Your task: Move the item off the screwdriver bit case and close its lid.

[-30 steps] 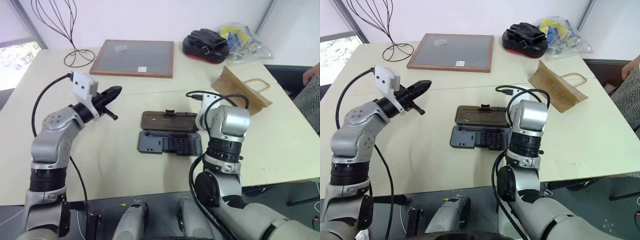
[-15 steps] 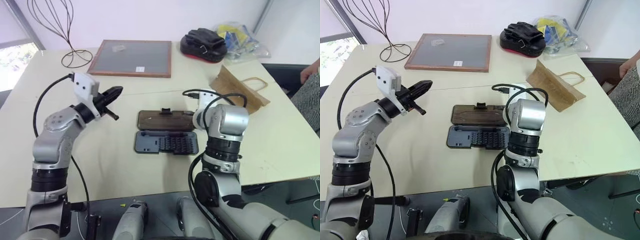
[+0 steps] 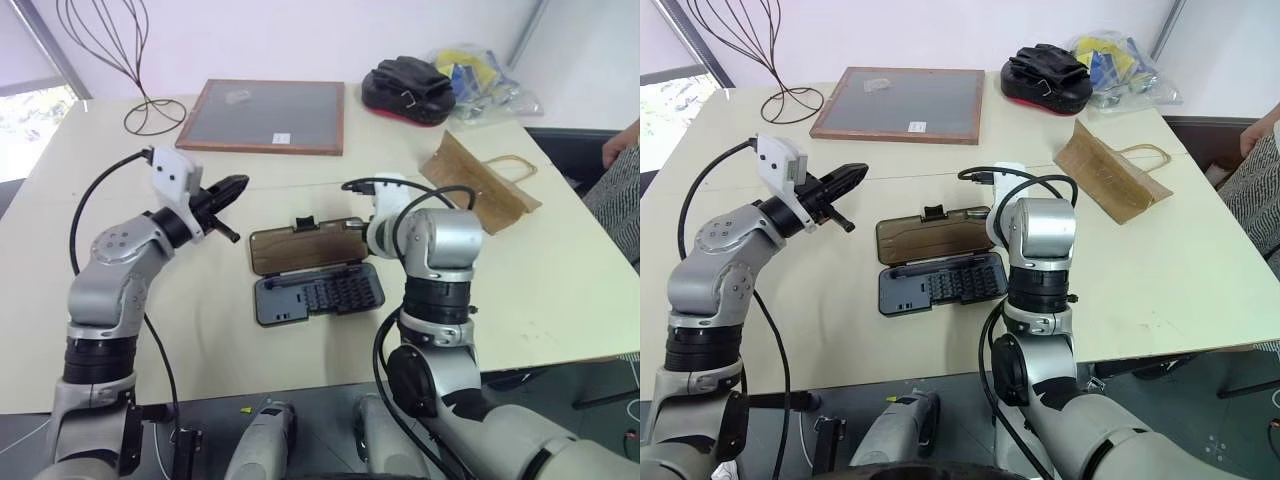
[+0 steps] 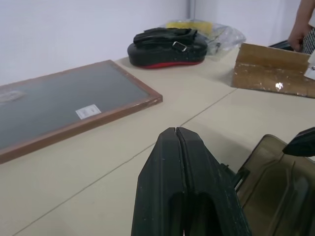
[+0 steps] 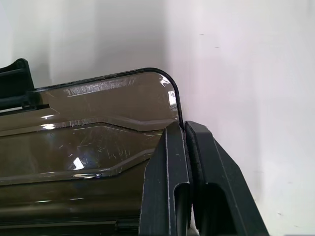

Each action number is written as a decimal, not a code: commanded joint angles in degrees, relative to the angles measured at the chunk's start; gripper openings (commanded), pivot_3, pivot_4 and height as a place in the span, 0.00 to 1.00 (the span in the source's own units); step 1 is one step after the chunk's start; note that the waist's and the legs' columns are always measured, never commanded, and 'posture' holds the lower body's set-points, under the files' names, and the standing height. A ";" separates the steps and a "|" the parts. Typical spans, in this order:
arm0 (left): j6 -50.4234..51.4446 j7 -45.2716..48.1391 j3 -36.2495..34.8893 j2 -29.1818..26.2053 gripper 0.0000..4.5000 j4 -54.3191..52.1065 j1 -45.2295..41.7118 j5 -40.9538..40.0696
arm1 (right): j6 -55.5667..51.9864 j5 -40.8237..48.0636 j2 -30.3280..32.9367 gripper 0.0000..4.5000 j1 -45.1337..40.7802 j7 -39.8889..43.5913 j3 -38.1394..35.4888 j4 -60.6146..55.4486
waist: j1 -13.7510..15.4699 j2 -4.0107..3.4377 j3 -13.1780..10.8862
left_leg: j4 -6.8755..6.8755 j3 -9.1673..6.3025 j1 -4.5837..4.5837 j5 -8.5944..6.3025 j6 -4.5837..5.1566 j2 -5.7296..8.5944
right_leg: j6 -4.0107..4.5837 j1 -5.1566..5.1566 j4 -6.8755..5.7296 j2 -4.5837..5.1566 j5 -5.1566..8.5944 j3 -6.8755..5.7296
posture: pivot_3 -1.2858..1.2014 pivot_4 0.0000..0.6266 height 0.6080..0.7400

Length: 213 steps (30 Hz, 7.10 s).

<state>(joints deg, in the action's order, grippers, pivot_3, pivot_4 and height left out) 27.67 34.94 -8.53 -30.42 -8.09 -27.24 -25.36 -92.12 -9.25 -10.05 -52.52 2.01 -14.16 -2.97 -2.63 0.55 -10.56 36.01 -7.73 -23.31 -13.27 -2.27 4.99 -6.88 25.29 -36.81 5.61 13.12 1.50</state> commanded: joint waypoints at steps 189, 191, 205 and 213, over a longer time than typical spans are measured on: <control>-1.40 3.62 3.71 -3.43 0.00 -15.56 32.72 1.40 | 90.57 -15.36 15.04 0.01 -14.20 53.82 33.52 80.84 | -1.43 -0.12 1.00 | -1.03 -0.01 2.07 -0.05 -0.01 -0.92 | 0.97 -1.82 0.63 -0.85 0.25 -0.07 | 0.52 0.24 0.95; -0.96 3.41 3.09 -3.72 0.00 -16.44 33.24 1.22 | 91.05 -15.94 14.73 0.01 -13.95 53.19 33.86 80.90 | -1.43 -0.13 1.19 | -1.04 -0.02 2.09 -0.08 -0.06 -0.94 | 1.00 -1.83 0.63 -0.87 0.27 -0.08 | 0.52 0.24 0.95; -0.22 2.94 1.87 -3.66 0.00 -12.64 27.28 1.59 | 104.41 -20.46 17.66 0.01 -18.99 44.97 38.62 77.30 | -1.56 -0.05 1.36 | -1.24 -0.02 3.00 -0.28 -0.24 -1.15 | 1.11 -2.53 0.59 -1.01 0.89 -0.07 | 0.52 0.24 0.95; -2.07 4.06 2.11 -3.59 0.00 -5.17 20.12 2.55 | 107.77 -17.07 21.34 0.01 -17.24 49.68 37.24 66.74 | -1.31 -0.10 1.26 | -1.23 -0.04 1.93 -0.25 -0.30 -1.11 | 1.07 -1.49 0.55 -1.04 0.57 -0.10 | 0.52 0.24 0.95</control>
<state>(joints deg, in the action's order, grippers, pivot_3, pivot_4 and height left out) 27.03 38.66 -5.39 -33.74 -13.50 -6.08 -23.09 14.81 -27.66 10.83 -69.81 50.62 23.32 67.62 -3.94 0.45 -9.30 34.78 -7.77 -21.57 -13.48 -2.63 3.90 -5.84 24.01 -36.28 4.59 13.66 1.41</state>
